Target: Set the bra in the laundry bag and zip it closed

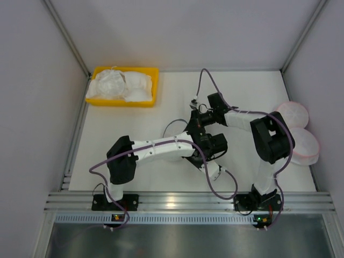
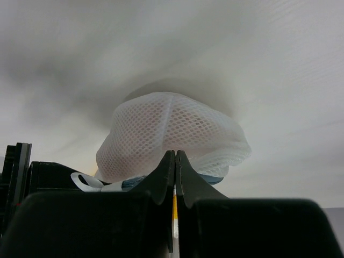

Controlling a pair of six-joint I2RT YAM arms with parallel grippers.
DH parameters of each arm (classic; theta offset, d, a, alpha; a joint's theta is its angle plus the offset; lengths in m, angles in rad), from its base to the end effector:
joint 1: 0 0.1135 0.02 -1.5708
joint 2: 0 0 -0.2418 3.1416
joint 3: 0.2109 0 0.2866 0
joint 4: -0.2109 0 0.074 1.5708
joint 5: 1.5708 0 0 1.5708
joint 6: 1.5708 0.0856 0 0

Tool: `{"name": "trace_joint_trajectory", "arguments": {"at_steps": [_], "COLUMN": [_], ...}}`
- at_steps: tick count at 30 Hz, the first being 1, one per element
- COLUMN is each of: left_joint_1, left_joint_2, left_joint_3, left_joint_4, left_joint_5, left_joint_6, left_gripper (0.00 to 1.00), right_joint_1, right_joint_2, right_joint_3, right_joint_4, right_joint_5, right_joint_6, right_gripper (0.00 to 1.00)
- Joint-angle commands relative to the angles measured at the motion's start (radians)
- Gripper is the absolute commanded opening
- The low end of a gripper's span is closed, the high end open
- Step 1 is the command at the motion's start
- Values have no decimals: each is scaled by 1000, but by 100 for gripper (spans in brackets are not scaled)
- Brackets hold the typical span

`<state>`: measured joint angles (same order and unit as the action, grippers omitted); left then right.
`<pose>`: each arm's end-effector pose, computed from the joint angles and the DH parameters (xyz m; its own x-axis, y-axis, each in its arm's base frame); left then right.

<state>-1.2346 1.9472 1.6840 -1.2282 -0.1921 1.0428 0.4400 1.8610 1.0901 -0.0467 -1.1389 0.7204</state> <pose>0.1499 -0.3794 0.1659 0.6305 0.7662 0.1244 0.7484 -0.6426 0.1644 0.3352 0.2437 0.1128 -0.9844 -0.1582 -0.0770 -0.1210 0.2908 0.9491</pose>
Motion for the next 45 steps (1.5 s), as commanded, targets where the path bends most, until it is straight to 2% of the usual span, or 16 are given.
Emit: {"name": "trace_joint_trajectory", "arguments": {"at_steps": [1, 7, 10, 12, 13, 16, 18, 20, 24, 35, 38, 40, 41, 42, 43, 45], "left_joint_1": [-52, -71, -69, -63, -59, -42, -32, -29, -26, -20, -19, -19, -19, -19, -20, -22], "left_joint_2": [-112, -185, -171, -159, -143, -101, -71, -45, -11, -21, -25, -34, -40, -45, -50, -70], "left_joint_3": [-41, -98, -95, -101, -96, -57, -26, 5, 49, 65, 59, 54, 52, 52, 52, 42], "left_joint_4": [-76, -71, -38, 33, 51, 96, 127, 128, 130, 128, 128, 127, 127, 127, 125, 127], "left_joint_5": [158, 302, 280, 205, 192, 122, 82, 59, 65, 106, 105, 117, 128, 135, 146, 174], "left_joint_6": [-13, -50, -95, -118, -124, -161, -190, -217, -214, -124, -122, -124, -127, -127, -136, -142], "left_gripper": [0, 0, 0, 0, 0, 0, 0, 0, 0, 0, 0, 0, 0, 0, 0, 0], "right_joint_1": [-4, 0, 6, 8, 9, -20, -44, -96, -141, 66, 95, 103, 103, 103, 100, 97], "right_joint_2": [39, 113, 121, 116, 104, 48, 14, -32, -98, -56, -46, -45, -39, -37, -33, -20], "right_joint_3": [117, 301, 353, 373, 381, 375, 346, 303, 217, 215, 218, 218, 224, 232, 250, 269], "right_joint_4": [-151, -389, -464, -536, -577, -682, -749, -792, -840, -783, -769, -736, -728, -729, -729, -726], "right_joint_5": [34, 51, 51, 63, 74, 136, 184, 197, 157, 130, 137, 142, 142, 143, 142, 140], "right_joint_6": [-168, -393, -433, -458, -498, -559, -579, -622, -664, -677, -670, -648, -641, -639, -638, -628], "right_gripper": [0, 0, 4, 24, 47, 74, 83, 84, 78, 63, 51, 32, 13, 5, 0, 0]}}
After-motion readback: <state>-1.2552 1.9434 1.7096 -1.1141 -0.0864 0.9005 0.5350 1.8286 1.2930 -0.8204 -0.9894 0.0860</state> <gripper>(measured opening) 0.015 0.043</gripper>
